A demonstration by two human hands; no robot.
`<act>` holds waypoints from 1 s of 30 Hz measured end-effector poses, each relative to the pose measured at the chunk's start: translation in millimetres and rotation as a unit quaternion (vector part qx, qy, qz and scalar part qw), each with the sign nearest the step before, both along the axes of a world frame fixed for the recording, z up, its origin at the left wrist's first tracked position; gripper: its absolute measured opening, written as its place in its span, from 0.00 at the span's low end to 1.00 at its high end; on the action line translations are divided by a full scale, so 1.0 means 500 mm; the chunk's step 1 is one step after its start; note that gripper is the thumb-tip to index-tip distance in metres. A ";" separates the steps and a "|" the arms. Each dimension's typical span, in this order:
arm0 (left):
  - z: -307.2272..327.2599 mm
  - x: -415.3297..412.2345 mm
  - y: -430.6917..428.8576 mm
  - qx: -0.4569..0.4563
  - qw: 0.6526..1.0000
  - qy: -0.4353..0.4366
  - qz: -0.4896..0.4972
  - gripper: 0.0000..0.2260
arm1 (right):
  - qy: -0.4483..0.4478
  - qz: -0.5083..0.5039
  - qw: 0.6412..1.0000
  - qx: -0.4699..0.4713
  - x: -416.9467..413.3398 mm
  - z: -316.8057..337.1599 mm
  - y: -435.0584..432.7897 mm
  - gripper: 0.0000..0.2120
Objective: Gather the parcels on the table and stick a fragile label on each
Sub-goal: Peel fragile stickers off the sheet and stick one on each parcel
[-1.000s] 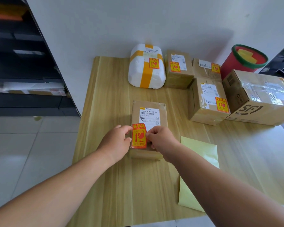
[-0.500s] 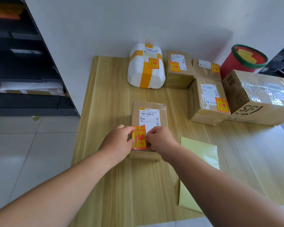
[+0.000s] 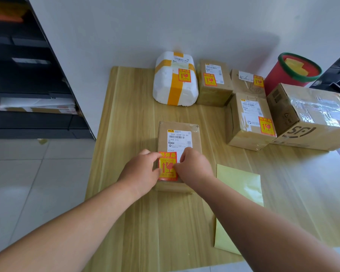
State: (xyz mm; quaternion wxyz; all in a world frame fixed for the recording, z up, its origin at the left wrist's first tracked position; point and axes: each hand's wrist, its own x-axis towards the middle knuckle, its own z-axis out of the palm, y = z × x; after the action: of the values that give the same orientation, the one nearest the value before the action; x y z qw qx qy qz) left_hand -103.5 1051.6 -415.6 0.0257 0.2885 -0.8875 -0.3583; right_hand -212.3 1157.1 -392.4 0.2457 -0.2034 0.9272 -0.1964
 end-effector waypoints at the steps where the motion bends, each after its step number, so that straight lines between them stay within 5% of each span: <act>1: 0.000 0.001 0.000 -0.006 1.000 0.002 0.000 0.20 | 0.026 0.012 1.000 0.013 0.000 0.001 0.003 0.08; 5: 0.004 0.005 0.001 -0.102 0.994 0.029 -0.025 0.18 | 0.142 0.111 0.984 0.008 -0.001 -0.006 0.019 0.06; 10: 0.004 -0.005 0.002 -0.268 0.956 0.063 -0.106 0.17 | 0.359 0.310 0.879 -0.040 -0.008 -0.058 0.046 0.12; 14: -0.026 0.003 0.009 -0.298 0.943 -0.028 -0.146 0.22 | 0.326 0.349 0.878 0.027 -0.008 -0.082 0.063 0.24; 19: -0.024 0.011 0.018 -0.266 0.947 -0.095 -0.153 0.24 | 0.268 0.355 0.895 0.041 -0.005 -0.091 0.069 0.27; 22: -0.019 0.009 0.020 -0.275 0.945 -0.092 -0.153 0.24 | 0.223 0.355 0.908 0.025 -0.005 -0.084 0.067 0.33; 27: -0.017 0.030 0.026 -0.310 0.928 -0.003 -0.207 0.21 | 0.283 0.352 0.892 0.011 0.014 -0.093 0.099 0.25; 30: -0.025 0.045 0.034 -0.317 0.918 -0.023 -0.238 0.22 | 0.284 0.373 0.883 0.019 0.025 -0.108 0.117 0.25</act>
State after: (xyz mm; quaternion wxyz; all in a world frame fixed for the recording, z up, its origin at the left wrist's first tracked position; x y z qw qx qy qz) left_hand -81.2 1068.8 -427.9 0.0089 0.0537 -0.9974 -0.0469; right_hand -199.8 1215.8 -446.3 0.0309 -0.5763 0.8166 -0.0063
